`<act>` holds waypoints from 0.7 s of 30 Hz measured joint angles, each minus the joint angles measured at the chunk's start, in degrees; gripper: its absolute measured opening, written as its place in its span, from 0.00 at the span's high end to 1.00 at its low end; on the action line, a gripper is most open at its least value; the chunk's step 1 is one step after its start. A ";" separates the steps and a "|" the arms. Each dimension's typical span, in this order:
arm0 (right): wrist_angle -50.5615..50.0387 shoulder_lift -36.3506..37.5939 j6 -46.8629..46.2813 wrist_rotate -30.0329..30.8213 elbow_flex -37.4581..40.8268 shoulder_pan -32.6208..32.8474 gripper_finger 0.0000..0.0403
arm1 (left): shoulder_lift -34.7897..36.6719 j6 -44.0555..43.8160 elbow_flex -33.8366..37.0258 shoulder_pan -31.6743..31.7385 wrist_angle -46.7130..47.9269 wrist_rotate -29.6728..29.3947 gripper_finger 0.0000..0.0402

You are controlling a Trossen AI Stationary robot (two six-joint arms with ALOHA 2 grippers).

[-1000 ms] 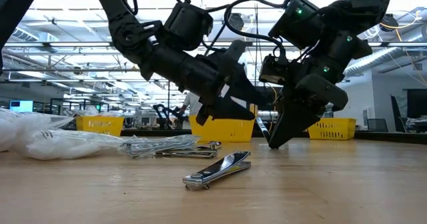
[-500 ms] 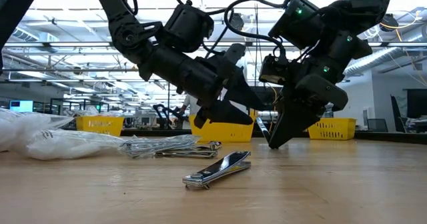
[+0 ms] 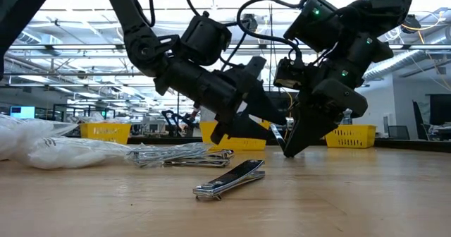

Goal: Pick & Place Travel size toiletries
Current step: Put the nail cutter into the top middle yellow bin

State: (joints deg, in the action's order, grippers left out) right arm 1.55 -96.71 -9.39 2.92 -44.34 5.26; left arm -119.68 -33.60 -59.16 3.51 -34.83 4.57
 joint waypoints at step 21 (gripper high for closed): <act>-0.01 0.00 0.00 0.02 0.00 0.00 1.00 | 0.00 3.35 0.02 0.31 -1.52 0.95 0.99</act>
State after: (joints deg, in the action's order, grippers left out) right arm 1.54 -96.71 -9.39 2.94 -44.34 5.25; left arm -119.68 -30.25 -59.13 3.82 -36.35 5.52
